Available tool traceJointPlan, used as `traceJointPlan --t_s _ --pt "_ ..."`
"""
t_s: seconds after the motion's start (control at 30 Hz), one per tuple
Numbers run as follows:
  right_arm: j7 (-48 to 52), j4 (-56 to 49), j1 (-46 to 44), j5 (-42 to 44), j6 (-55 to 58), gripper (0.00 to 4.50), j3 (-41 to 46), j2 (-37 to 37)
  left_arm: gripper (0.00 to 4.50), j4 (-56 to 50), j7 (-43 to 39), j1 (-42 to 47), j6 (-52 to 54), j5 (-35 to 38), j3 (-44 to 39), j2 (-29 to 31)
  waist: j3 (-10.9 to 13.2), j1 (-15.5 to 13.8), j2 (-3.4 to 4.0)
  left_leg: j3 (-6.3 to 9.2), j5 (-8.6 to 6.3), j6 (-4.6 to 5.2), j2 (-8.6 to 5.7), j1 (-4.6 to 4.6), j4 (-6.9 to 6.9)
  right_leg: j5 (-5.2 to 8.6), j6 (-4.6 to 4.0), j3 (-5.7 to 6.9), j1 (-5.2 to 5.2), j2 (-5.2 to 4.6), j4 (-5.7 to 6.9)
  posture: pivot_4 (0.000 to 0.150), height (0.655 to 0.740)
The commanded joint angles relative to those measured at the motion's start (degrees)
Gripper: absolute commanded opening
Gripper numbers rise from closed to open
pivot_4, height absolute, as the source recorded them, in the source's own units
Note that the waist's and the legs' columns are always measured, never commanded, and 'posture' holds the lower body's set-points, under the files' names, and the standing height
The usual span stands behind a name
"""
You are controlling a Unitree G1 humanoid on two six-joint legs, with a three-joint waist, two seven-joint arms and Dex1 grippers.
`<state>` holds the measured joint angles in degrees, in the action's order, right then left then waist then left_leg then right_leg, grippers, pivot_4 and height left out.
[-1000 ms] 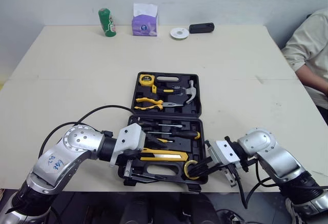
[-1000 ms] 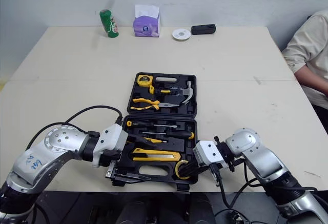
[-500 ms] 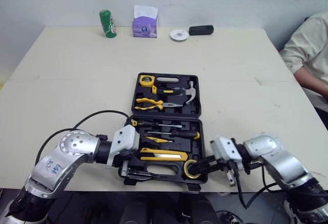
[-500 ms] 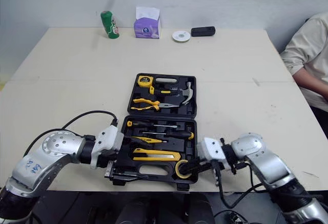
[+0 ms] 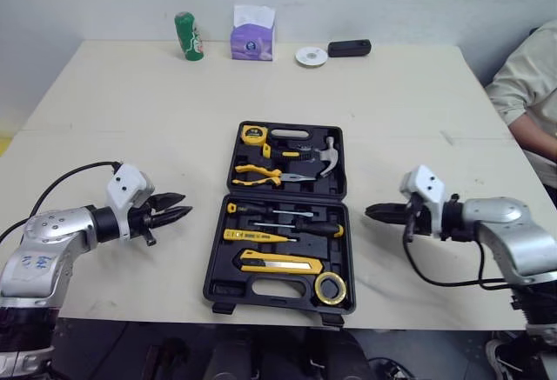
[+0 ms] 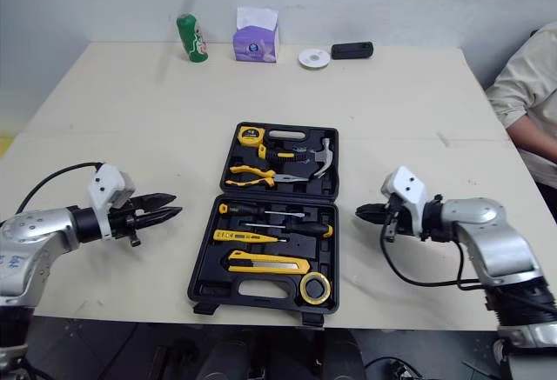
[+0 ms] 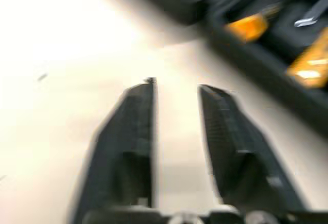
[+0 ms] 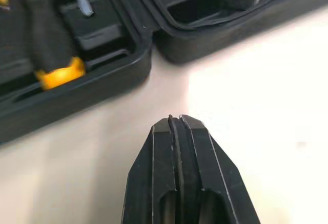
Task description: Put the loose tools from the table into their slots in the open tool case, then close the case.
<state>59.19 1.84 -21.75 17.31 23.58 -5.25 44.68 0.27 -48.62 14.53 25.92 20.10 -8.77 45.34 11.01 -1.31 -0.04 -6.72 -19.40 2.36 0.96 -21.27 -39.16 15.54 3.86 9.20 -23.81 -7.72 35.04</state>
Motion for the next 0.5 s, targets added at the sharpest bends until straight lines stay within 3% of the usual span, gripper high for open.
traceJointPlan --t_s 0.03,0.5 --pt "-2.88 -0.24 -1.16 -2.83 -0.65 0.00 -0.93 -1.71 0.04 1.70 1.05 2.78 -1.74 -2.38 2.72 -1.83 0.00 0.07 0.00 -0.01 0.00 0.00 -0.01 0.00 0.01 -0.01 0.02 0.00 0.01 0.01 0.08 0.150 0.7278" --pt "-2.89 -0.33 -6.89 -5.35 0.83 0.00 -4.85 -7.75 0.04 5.55 -1.07 10.28 -4.79 -8.12 13.27 -9.80 -0.01 1.41 -0.01 -0.09 0.07 0.07 -0.01 0.01 -0.01 -0.06 0.11 -0.04 0.03 0.11 0.12 0.150 0.7278"
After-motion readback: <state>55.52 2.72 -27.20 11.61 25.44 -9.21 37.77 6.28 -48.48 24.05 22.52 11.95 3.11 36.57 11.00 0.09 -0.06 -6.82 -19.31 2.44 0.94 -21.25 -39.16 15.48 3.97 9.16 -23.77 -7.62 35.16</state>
